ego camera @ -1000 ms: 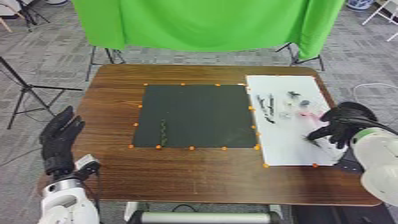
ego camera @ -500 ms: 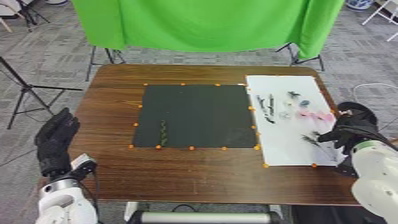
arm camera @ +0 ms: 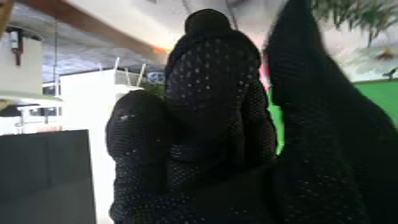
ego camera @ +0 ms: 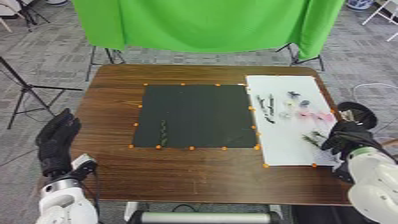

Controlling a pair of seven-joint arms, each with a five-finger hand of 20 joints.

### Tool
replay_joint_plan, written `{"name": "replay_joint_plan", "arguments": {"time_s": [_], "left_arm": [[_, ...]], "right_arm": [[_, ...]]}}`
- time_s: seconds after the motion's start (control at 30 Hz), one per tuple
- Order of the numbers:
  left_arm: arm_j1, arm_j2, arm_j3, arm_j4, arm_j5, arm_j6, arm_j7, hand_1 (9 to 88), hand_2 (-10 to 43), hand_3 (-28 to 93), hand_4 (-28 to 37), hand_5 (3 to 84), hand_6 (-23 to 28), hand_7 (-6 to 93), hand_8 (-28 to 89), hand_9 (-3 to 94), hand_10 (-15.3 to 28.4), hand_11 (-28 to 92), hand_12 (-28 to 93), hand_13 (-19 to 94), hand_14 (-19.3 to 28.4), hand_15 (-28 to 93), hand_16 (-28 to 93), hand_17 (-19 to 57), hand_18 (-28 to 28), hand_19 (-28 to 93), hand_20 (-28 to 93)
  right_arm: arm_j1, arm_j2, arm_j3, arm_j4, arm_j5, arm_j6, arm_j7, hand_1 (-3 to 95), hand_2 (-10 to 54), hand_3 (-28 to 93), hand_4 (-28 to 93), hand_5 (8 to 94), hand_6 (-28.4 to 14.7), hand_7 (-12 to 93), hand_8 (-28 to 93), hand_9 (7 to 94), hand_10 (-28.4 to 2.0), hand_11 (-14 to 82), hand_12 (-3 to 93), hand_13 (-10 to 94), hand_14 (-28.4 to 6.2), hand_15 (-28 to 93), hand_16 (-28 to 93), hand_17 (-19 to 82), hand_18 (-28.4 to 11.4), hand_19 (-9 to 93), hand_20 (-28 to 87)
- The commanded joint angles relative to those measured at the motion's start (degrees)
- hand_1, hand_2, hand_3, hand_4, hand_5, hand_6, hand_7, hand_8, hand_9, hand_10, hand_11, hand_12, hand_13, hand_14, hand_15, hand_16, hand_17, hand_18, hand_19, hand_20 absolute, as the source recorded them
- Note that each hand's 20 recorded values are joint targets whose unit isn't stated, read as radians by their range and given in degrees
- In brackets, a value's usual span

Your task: Arrange flowers

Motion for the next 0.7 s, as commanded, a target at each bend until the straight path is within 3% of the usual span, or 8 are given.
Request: {"name": "replay_joint_plan", "arguments": {"time_s": [0.03, 0.17, 0.27, 0.4, 0.57, 0.7], "left_arm": [[0.2, -0.26, -0.21, -0.2, -0.52, -0.05, -0.76, 43.5, 1.7, 69, -17.8, 44.8, 3.3, 20.5, -11, 37.3, 12.5, 24, 8, 37, 12.7, 19, -3, 25.4, 10.7, 7, 31], [0.1, -0.39, -0.91, 0.04, -0.69, -0.64, -1.59, 42.9, 1.5, 69, -17.8, 44.9, 3.3, 20.4, -11, 37.3, 12.4, 24, 8, 37, 12.8, 19, -3, 25.0, 10.8, 7, 31], [0.3, -0.08, -0.4, -0.32, -0.87, -0.09, -1.65, 42.3, 1.2, 69, -17.8, 44.9, 3.3, 20.1, -10, 37.4, 12.4, 24, 8, 37, 12.8, 19, -3, 24.8, 10.8, 6, 31], [0.5, 0.07, -1.08, -0.41, -0.77, -0.62, -2.27, 41.5, 0.7, 70, -17.8, 44.9, 3.4, 19.8, -10, 37.4, 12.4, 24, 8, 37, 13.0, 19, -3, 24.5, 11.0, 6, 30], [0.9, 0.47, -0.95, -0.8, -0.78, -0.33, -2.47, 40.5, 0.0, 70, -18.0, 44.9, 3.4, 19.7, -10, 37.5, 12.4, 24, 8, 37, 13.2, 19, -3, 24.2, 11.1, 6, 30], [1.2, 0.66, -1.0, -1.04, -0.66, -0.35, -2.53, 40.0, -0.1, 70, -18.0, 44.9, 3.4, 19.6, -10, 37.5, 12.5, 24, 8, 37, 13.3, 19, -3, 24.1, 11.2, 6, 30]], "right_arm": [[-0.2, 0.4, -0.7, 0.3, 1.1, 5.1, -0.2, 58.6, -9.5, 57, -18, 78.2, -2.4, 21, 11, 93.7, -10.5, 27.0, 17.8, 94, -2.3, 51, 21, 72, -6.7, 85, 30], [-0.9, 0.0, 1.4, -1.5, 2.4, 7.9, -0.4, 59.4, -9.5, 59, -16, 79.2, -3.6, 24, 13, 93.7, -10.8, 29.1, 17.5, 94, -1.8, 53, 21, 73, -6.1, 85, 31], [-0.5, -0.4, 2.6, -3.5, 3.6, 9.4, -0.3, 59.3, -9.5, 60, -15, 79.3, -4.1, 25, 13, 93.7, -10.8, 29.8, 17.5, 94, -1.5, 54, 20, 74, -5.7, 85, 32], [2.4, -1.1, 2.1, -6.5, 9.4, 11.7, -1.0, 59.2, -9.5, 60, -15, 79.6, -4.5, 26, 13, 93.7, -10.9, 30.6, 17.4, 94, -1.4, 54, 20, 74, -5.3, 85, 32], [12.3, -2.7, -6.1, -8.3, 12.8, 13.7, -2.7, 59.5, -9.5, 60, -14, 80.0, -4.7, 26, 13, 93.7, -11.0, 31.0, 17.0, 94, -1.4, 55, 19, 75, -5.1, 85, 33], [24.8, -4.4, -18.6, -7.2, 12.4, 13.6, -4.0, 59.8, -9.5, 60, -14, 80.2, -5.0, 25, 12, 93.7, -11.1, 31.2, 16.7, 94, -1.4, 55, 19, 76, -4.9, 84, 33]]}}
